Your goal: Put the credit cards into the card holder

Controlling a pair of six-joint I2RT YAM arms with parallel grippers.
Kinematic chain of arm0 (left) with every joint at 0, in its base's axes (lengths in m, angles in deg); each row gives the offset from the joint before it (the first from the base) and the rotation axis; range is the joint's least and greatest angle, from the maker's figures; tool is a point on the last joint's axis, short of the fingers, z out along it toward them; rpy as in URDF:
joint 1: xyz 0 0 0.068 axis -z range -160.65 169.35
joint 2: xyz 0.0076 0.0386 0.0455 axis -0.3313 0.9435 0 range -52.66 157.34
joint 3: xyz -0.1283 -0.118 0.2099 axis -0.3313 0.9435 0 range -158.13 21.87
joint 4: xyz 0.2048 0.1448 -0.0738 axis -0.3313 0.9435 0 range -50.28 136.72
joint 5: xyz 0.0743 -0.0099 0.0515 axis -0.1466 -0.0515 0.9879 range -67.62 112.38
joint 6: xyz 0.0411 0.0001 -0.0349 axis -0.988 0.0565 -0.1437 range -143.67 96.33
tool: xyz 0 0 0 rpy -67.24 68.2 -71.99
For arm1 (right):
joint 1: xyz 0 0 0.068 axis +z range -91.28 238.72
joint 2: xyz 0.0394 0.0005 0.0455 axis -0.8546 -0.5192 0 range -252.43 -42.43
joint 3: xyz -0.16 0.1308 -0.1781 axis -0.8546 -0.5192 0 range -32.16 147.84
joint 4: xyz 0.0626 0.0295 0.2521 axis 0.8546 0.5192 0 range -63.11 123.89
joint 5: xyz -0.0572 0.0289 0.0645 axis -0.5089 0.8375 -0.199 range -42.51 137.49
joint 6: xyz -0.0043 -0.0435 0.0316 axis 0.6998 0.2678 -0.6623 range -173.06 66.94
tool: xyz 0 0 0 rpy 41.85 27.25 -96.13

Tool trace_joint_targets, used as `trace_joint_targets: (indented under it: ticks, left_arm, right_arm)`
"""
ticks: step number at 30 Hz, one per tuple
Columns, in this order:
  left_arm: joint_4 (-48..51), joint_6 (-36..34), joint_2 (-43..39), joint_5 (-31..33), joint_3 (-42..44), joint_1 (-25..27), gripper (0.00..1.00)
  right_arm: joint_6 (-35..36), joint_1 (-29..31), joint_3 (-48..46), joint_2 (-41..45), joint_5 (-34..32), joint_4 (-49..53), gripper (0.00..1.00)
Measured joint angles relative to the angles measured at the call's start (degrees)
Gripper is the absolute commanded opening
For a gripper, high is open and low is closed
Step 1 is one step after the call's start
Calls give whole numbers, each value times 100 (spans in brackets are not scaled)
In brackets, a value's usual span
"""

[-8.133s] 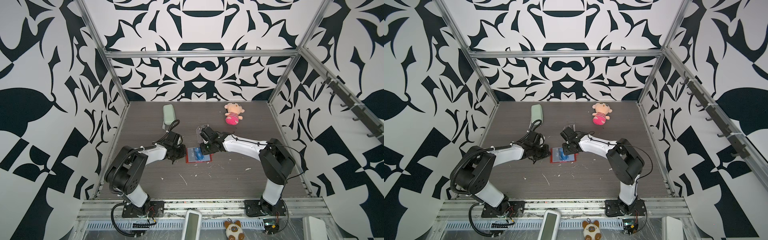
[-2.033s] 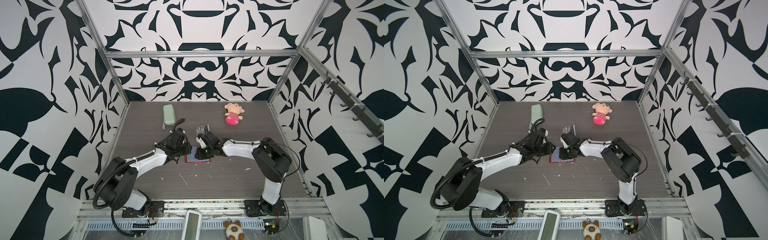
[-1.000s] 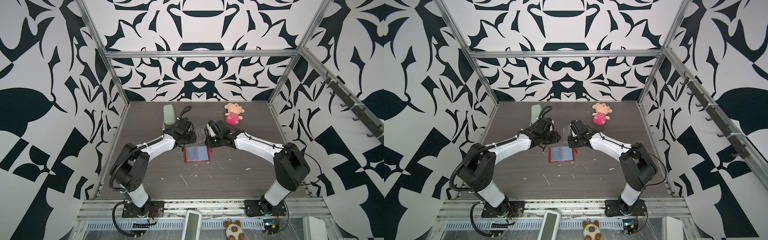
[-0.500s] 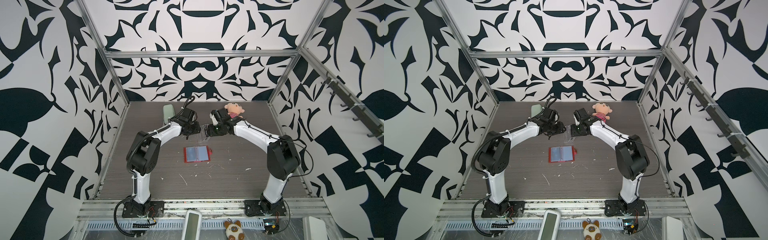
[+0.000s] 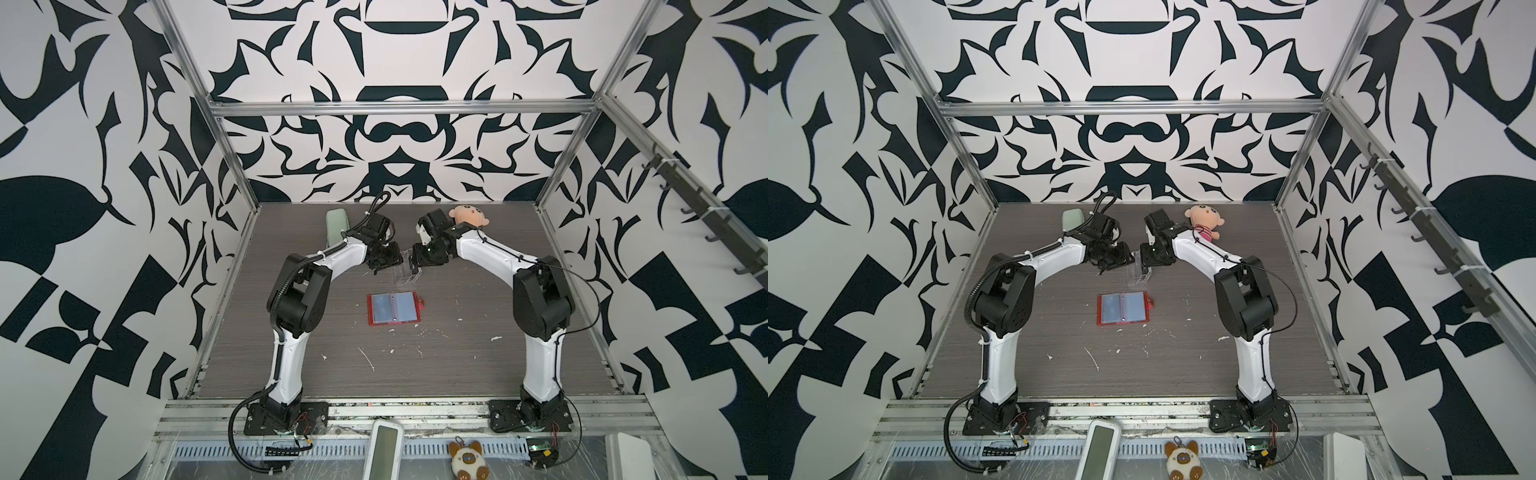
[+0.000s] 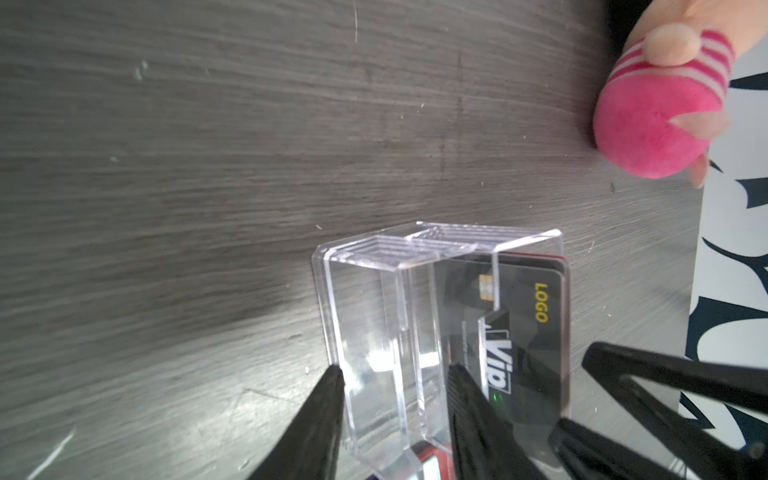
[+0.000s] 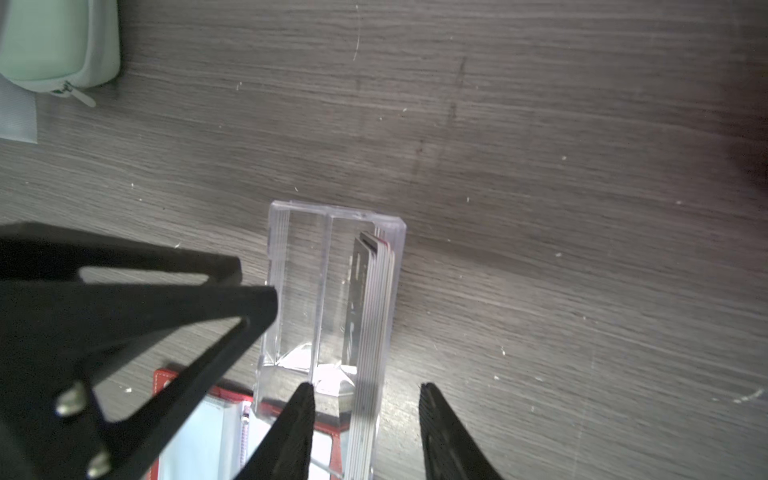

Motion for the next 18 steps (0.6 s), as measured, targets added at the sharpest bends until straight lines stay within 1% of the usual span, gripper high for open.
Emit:
trace_joint_targets:
  ticks: [8, 12, 18]
  left_arm:
    - [92, 63, 190, -144, -55, -42, 39]
    - [122, 90, 348, -208, -109, -59, 38]
    - [144, 127, 372, -258, -109, -61, 38]
  right_arm:
    - [33, -11, 389, -339, 20, 181, 46]
    - [46, -11, 481, -463, 42, 262, 45]
    - [46, -11, 625, -573, 57, 361, 45]
